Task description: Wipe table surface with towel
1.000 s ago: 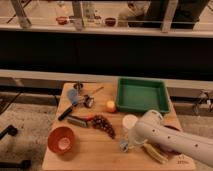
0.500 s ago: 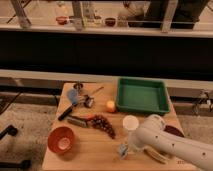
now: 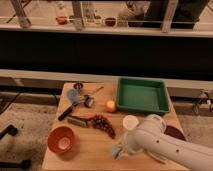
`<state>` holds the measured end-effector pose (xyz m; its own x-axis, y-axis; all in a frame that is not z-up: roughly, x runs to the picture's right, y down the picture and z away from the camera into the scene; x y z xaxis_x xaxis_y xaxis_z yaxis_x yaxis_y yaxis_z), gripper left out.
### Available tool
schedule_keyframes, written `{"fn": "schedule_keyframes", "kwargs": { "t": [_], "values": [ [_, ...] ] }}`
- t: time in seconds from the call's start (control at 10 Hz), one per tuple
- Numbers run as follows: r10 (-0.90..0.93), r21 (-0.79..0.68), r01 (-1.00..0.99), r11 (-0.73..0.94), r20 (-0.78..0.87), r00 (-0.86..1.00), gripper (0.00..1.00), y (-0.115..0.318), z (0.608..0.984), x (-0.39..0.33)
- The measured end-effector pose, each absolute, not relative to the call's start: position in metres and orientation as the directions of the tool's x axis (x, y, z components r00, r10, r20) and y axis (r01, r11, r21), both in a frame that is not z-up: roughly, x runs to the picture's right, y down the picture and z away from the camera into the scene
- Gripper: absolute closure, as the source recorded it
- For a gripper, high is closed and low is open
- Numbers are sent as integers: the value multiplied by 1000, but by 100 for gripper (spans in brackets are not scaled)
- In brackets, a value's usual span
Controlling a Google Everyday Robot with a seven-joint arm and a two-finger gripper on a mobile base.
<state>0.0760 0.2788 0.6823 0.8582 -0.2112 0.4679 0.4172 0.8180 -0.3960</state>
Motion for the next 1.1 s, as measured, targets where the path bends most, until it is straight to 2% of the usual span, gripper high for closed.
{"fn": "schedule_keyframes", "kwargs": {
  "t": [0.6,1.1],
  "values": [
    [-236,-420,435,796,447,863,100,308,724,73],
    [-233,-437,438,785,447,864,100,314,727,71]
  ]
}}
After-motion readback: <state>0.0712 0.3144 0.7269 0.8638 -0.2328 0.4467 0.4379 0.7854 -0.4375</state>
